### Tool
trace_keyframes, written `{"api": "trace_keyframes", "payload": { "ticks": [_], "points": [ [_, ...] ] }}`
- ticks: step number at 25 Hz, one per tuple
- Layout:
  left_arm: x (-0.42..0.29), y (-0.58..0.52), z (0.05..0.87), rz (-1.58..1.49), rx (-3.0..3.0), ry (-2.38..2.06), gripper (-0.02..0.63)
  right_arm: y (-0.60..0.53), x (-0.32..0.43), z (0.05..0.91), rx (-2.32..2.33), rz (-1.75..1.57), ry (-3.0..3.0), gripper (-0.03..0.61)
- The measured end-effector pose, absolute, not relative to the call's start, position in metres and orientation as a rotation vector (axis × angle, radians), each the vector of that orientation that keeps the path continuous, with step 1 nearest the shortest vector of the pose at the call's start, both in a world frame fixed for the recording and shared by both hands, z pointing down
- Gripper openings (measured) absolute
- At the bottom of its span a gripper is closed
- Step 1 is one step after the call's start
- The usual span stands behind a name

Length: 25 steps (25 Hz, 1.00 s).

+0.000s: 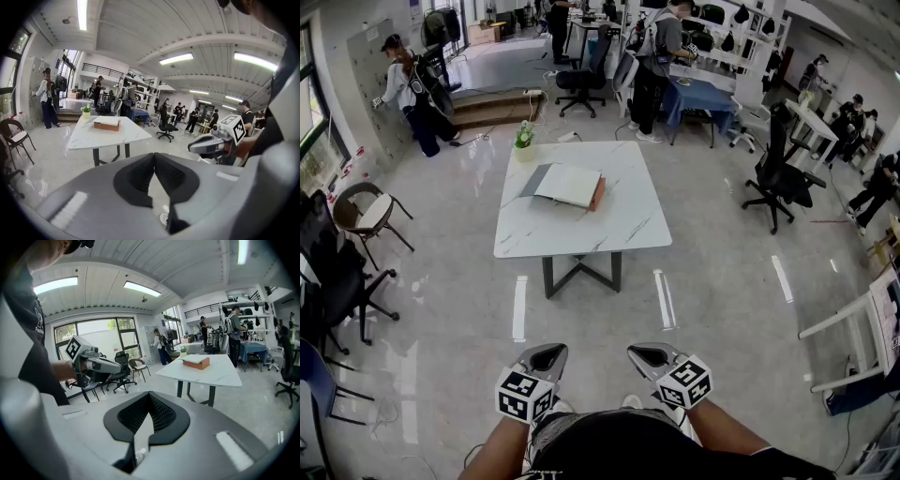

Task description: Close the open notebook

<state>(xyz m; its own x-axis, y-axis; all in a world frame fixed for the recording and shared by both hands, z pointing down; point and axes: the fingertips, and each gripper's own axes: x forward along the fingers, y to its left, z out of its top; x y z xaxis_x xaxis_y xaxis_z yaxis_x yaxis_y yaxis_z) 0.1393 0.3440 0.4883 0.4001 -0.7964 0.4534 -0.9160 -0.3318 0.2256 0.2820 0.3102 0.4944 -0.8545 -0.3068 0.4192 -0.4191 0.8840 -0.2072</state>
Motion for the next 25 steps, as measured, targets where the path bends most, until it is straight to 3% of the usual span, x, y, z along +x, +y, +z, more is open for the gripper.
{"api": "trace_keyframes", "payload": {
  "ticks": [25],
  "points": [
    [0.105,0.353,0.498,0.351,2.223,-1.441,0.058,0.334,0.236,0.515,0.456,0.39,-2.611,0.0]
  ]
}}
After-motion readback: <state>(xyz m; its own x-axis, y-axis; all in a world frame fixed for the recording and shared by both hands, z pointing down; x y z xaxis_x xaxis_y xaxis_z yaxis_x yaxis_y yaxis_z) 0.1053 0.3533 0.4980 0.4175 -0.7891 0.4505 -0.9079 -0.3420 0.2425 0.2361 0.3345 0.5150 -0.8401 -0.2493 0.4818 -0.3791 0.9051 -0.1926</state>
